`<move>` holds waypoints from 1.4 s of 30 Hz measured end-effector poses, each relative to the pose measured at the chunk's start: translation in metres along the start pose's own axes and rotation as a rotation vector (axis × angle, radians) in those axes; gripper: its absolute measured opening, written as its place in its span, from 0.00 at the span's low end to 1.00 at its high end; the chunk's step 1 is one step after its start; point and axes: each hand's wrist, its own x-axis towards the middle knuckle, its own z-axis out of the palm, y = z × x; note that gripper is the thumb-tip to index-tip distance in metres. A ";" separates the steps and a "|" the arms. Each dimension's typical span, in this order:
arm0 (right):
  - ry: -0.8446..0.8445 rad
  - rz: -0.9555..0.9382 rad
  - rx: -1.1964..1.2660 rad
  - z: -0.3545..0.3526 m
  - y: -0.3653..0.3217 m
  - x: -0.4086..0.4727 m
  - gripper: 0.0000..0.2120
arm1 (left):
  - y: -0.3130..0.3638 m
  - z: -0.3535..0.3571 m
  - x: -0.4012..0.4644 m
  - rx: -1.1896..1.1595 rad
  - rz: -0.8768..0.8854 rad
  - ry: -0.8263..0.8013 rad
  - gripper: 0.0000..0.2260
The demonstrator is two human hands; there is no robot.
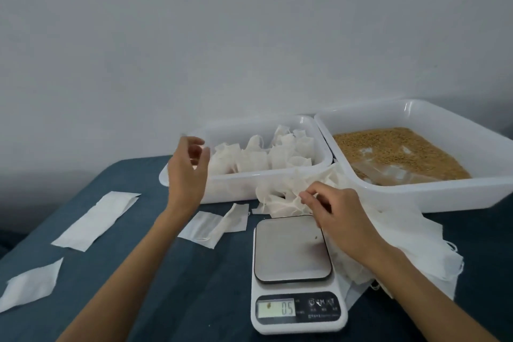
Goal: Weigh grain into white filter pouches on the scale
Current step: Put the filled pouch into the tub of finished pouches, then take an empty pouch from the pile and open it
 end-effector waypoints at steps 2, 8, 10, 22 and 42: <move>0.010 -0.014 0.009 0.000 -0.003 0.000 0.10 | -0.016 -0.014 -0.031 0.115 0.056 -0.032 0.08; -0.008 -0.012 0.007 0.002 -0.005 -0.003 0.11 | -0.053 -0.001 -0.079 0.500 -0.042 -0.517 0.11; -0.010 0.003 0.009 0.002 -0.005 -0.003 0.11 | -0.046 0.005 -0.077 0.371 -0.003 -0.400 0.05; -0.050 0.405 0.575 0.001 0.000 0.006 0.11 | 0.053 0.073 -0.088 -0.834 -0.467 -0.524 0.14; 0.033 0.139 0.283 0.023 -0.014 -0.003 0.09 | 0.051 0.068 -0.108 -0.265 -0.040 -0.363 0.08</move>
